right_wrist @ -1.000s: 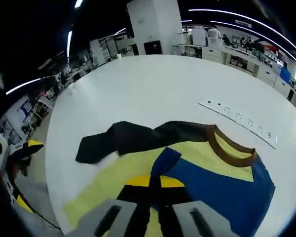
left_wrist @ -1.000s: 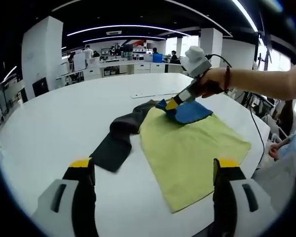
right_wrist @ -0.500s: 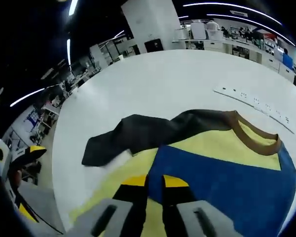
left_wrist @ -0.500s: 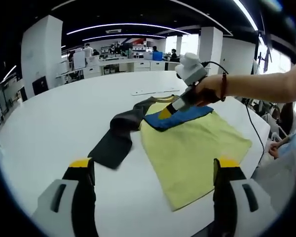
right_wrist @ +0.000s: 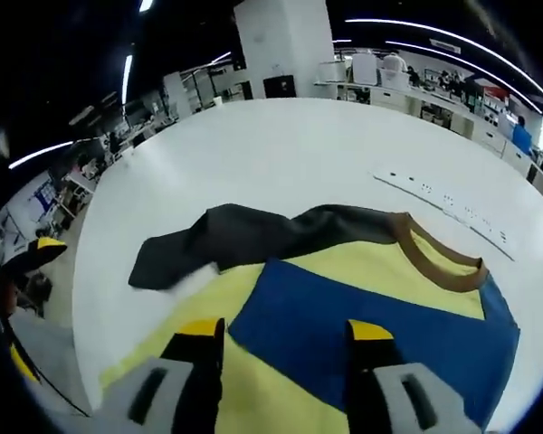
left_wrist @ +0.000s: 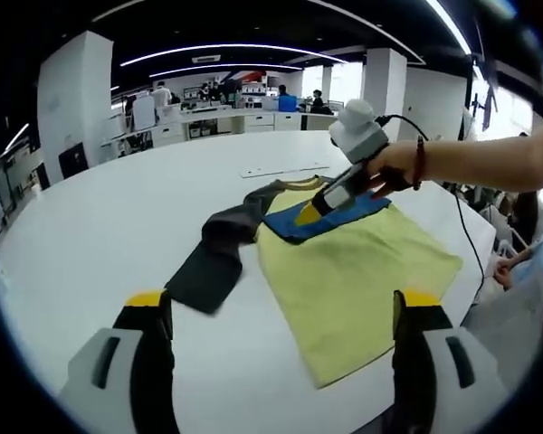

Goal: Fold the garment on the visible template until the final outline fits inside the template.

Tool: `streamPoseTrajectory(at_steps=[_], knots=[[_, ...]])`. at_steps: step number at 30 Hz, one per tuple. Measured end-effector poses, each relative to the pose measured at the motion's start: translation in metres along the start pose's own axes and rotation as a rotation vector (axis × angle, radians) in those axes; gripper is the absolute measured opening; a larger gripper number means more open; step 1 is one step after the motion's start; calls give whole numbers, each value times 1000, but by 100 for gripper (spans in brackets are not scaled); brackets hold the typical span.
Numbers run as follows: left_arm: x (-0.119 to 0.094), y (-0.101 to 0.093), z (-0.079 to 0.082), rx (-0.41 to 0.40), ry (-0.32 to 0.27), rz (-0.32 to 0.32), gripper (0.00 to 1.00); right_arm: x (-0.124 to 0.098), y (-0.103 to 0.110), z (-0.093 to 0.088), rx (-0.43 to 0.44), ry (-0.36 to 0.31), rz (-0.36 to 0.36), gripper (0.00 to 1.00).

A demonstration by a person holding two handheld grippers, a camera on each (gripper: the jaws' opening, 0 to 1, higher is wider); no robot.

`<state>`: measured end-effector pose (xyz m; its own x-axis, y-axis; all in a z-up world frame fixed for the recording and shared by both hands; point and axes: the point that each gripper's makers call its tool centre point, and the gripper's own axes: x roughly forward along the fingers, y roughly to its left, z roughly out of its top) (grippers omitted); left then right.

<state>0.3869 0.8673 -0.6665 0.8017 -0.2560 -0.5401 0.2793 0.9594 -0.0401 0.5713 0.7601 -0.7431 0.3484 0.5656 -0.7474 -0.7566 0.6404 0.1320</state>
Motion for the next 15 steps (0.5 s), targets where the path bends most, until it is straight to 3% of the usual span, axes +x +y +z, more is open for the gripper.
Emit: streamPoseTrajectory(at_steps=[6,15], knots=[[0,-3,0,5,6,0,99,-19,-27,-5,30,-10,-52,68],[-1,-7,1,16,5,-3,99,-50,-75,-21,85,-3,-153,69]])
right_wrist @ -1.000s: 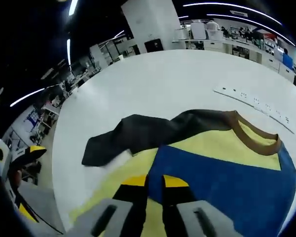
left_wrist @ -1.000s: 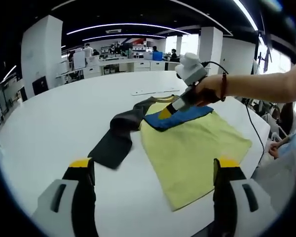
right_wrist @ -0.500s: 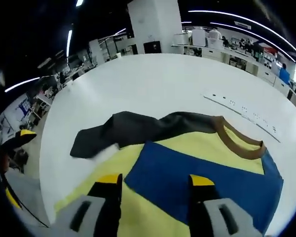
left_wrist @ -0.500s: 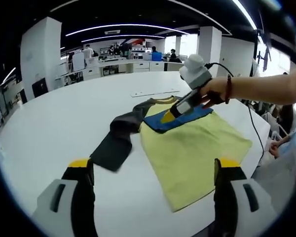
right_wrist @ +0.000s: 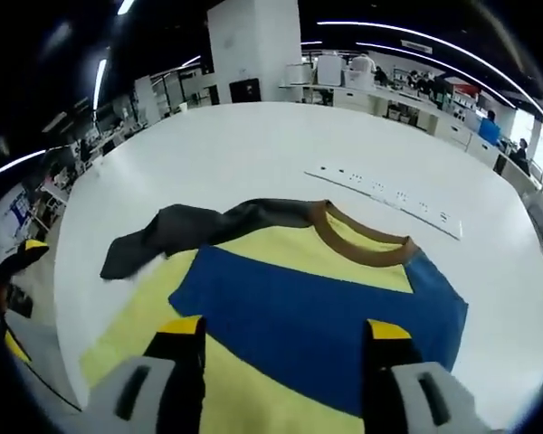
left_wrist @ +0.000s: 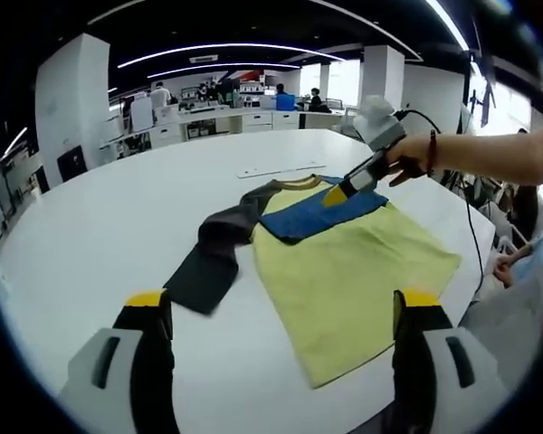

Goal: Fold the garment on the visible template until the final outline fits inside the template.

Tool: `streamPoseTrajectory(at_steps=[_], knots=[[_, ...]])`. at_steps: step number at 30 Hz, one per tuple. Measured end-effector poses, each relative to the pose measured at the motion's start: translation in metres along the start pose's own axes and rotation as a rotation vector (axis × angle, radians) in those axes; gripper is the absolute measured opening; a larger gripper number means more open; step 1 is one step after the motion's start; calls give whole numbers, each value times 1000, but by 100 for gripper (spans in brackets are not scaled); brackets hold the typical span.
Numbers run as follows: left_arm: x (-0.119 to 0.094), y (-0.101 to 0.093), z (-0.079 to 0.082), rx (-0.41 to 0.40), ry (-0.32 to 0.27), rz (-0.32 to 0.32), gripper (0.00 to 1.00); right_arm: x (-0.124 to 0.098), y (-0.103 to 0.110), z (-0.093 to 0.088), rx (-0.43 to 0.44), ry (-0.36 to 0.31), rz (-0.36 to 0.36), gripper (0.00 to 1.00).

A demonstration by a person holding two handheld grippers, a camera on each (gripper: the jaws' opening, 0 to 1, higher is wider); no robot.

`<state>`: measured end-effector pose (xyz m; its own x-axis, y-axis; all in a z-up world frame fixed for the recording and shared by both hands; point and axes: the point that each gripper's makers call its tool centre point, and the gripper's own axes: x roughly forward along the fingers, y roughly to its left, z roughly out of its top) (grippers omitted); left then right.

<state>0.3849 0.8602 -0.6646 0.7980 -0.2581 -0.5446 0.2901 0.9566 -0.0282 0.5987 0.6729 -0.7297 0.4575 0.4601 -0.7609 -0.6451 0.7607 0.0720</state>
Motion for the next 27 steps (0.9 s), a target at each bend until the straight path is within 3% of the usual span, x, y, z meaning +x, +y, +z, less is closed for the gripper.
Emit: streamPoseTrajectory(at_steps=[9,20,27], knots=[[-1,-3,0,13,2,-3,99,-22,-43,-21,65,19,-69,63],[1,-7,0,14,7,-9,99,-35,-76,-51,180,59,-125,42],[3,-7,-1,8,5,-16,99,-39,-96,-65,202,80,-174,30]])
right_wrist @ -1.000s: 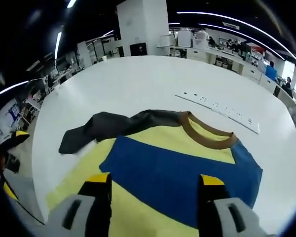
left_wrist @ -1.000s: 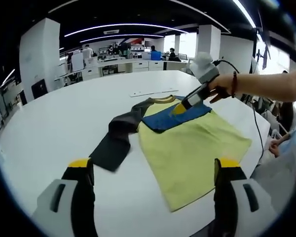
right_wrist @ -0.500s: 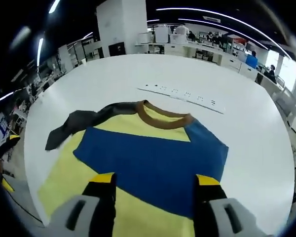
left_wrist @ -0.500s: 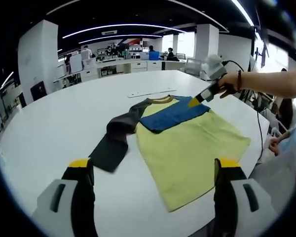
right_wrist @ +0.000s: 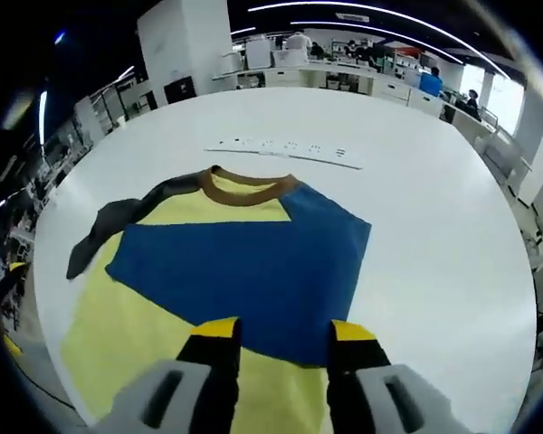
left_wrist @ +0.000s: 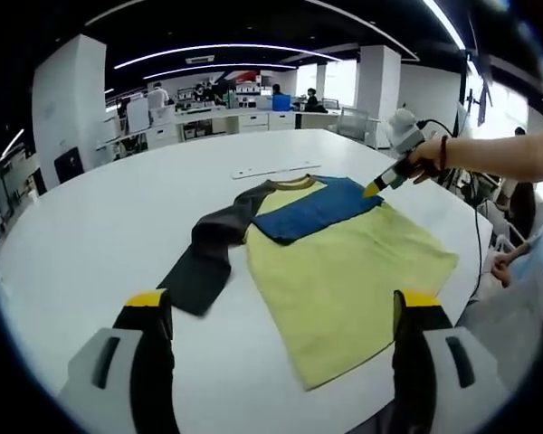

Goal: Fold the garment on the visible template until the final outline fits inside the template.

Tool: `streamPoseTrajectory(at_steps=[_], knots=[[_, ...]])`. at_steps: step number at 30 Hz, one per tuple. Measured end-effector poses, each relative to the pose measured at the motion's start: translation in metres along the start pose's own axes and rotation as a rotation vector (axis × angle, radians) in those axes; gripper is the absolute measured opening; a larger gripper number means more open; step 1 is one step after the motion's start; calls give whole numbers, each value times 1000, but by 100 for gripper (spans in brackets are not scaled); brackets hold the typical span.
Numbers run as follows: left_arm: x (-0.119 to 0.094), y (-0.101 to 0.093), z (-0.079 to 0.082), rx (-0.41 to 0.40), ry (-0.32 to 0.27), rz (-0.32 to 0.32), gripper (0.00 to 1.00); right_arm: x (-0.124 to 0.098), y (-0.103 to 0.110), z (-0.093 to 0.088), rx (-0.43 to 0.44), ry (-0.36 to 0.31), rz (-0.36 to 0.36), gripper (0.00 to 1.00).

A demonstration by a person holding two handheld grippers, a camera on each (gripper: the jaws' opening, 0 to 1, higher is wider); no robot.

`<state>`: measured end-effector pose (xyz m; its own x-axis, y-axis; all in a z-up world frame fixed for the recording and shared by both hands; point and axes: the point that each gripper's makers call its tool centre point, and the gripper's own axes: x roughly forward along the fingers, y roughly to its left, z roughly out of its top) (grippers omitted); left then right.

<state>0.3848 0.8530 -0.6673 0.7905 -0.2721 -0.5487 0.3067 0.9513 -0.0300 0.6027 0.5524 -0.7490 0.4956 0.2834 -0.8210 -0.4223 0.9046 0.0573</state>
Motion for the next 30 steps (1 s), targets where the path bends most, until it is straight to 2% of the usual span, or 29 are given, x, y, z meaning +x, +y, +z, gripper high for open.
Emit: streamPoseTrajectory(at_steps=[3,7,8,11,15,25,30], knots=[[1,0,0,-4,0,-2,99,2,-6,-5,11,9,-9,28],[1,1,-1,-6,0,1,99,4,-10,-16,28,30,-18,17],[1,1,-1,-5,2,1,99,5,-13,-17,61,23,-30,15],[2,1,-1,4,7,5,99,6,-16,-19,85,21,-40,12],[1,2,-2,5,11,6,99,3,-25,-21,87,28,-89,2],[2,3,-5,6,20,9,99,5,-18,-25,100,21,-60,10],[2,2,-6,10,24,5,99,6,-20,-27,61,29,-80,7]])
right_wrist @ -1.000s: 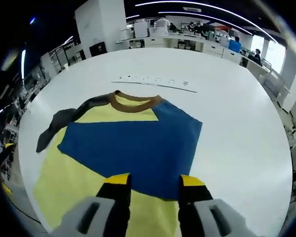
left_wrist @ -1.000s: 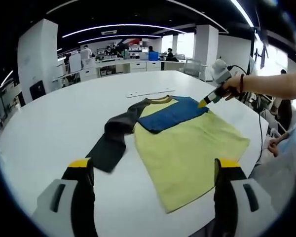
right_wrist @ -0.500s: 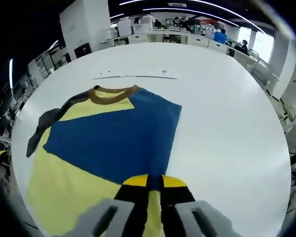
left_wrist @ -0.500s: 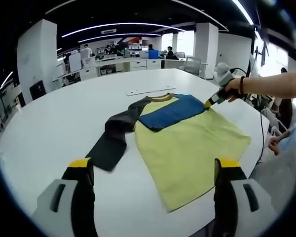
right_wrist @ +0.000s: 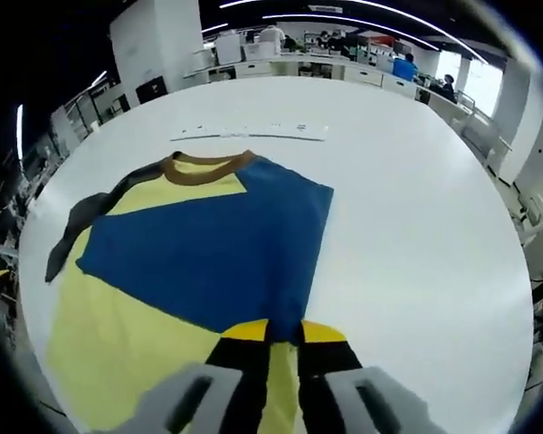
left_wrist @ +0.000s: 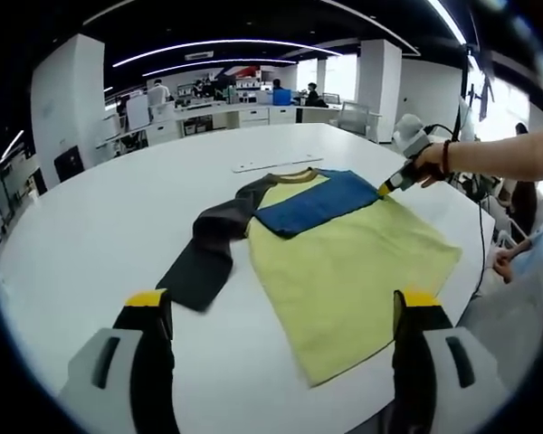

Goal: Fold the garment on the visible template until the final outline fits inside the template.

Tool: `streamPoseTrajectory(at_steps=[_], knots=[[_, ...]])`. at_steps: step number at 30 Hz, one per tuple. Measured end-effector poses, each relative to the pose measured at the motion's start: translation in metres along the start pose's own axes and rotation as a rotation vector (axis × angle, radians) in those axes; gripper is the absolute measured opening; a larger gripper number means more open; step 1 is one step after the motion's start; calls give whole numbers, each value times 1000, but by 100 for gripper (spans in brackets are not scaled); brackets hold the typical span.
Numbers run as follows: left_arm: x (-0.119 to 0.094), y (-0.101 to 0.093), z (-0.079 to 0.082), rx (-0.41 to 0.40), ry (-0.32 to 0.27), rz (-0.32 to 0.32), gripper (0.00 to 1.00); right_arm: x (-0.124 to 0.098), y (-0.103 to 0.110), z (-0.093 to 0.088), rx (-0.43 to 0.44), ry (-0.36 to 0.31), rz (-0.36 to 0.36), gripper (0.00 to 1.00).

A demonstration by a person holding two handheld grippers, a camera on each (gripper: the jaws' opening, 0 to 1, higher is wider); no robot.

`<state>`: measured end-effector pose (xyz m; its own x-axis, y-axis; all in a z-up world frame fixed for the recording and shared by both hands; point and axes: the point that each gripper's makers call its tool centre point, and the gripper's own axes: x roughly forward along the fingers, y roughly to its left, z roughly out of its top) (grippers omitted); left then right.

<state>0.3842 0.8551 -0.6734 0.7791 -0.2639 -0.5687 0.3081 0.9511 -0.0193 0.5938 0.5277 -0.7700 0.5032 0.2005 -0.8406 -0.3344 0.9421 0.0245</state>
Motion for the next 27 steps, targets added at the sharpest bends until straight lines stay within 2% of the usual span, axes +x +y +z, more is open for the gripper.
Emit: streamPoseTrajectory(at_steps=[4,7,16,17,21,27], knots=[[1,1,-1,0,5,2,99,1,-3,0,-64,5,-13,0],[1,1,0,0,4,0,99,1,-5,0,-45,2,5,0],[4,1,2,5,1,-3,99,-2,-4,1,-71,-8,52,0],[4,1,2,6,1,-4,99,-3,-5,0,-71,-7,51,3],[4,0,2,8,1,-6,99,-4,-6,-4,-49,3,43,13],[3,-1,-1,9,9,-5,99,-1,-5,-9,19,9,41,11]])
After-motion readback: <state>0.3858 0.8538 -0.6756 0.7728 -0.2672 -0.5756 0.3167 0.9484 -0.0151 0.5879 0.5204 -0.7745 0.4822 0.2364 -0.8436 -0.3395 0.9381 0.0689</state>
